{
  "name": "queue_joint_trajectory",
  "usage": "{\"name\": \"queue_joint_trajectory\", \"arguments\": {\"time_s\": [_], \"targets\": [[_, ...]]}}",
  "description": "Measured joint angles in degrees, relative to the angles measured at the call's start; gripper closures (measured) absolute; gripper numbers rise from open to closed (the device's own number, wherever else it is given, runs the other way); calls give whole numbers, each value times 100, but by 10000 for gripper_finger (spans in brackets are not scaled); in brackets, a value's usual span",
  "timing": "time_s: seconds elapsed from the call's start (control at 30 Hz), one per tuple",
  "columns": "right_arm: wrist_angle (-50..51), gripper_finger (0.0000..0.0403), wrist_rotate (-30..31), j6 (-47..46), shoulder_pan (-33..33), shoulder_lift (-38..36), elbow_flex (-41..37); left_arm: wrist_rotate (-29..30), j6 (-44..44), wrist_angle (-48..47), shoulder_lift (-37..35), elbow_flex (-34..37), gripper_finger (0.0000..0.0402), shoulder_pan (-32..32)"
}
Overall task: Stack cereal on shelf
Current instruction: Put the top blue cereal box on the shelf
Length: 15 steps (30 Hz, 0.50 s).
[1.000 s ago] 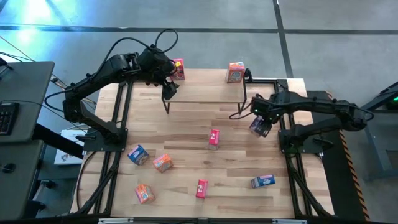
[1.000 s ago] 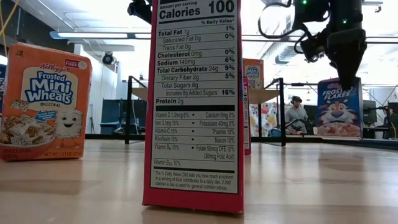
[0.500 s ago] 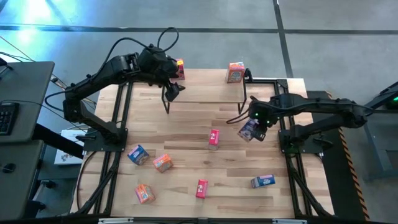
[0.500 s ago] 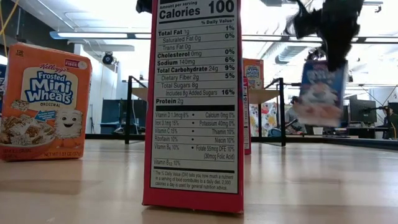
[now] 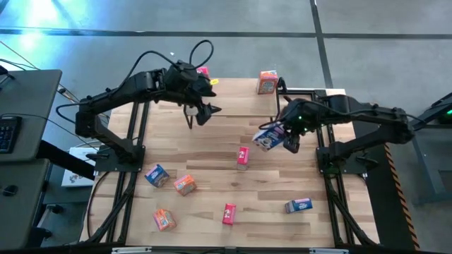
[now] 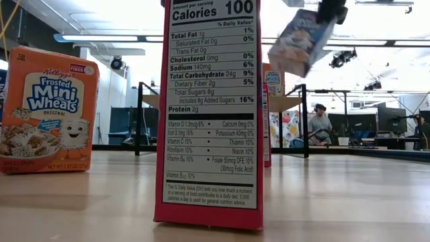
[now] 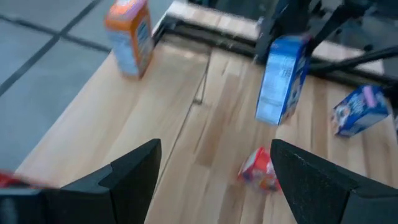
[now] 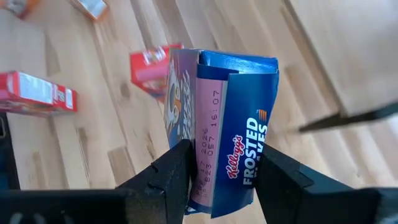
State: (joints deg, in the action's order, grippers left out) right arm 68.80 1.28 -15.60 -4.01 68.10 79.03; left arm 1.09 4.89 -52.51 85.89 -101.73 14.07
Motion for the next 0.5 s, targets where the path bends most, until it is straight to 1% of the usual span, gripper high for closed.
{"name": "queue_joint_trajectory", "arguments": {"time_s": [0.27, 0.4, 0.5], "targets": [[37, 254, 0, 644, 0, 446, 769, -6, 46, 707, 282, 0, 108, -327], [36, 254, -7, 930, 0, 645, 1033, -141, 34, 876, 376, 0, 108, -437], [31, 254, -8, 1115, 0, 808, 1196, -211, -136, 1060, 427, -12, 108, -552]]}}
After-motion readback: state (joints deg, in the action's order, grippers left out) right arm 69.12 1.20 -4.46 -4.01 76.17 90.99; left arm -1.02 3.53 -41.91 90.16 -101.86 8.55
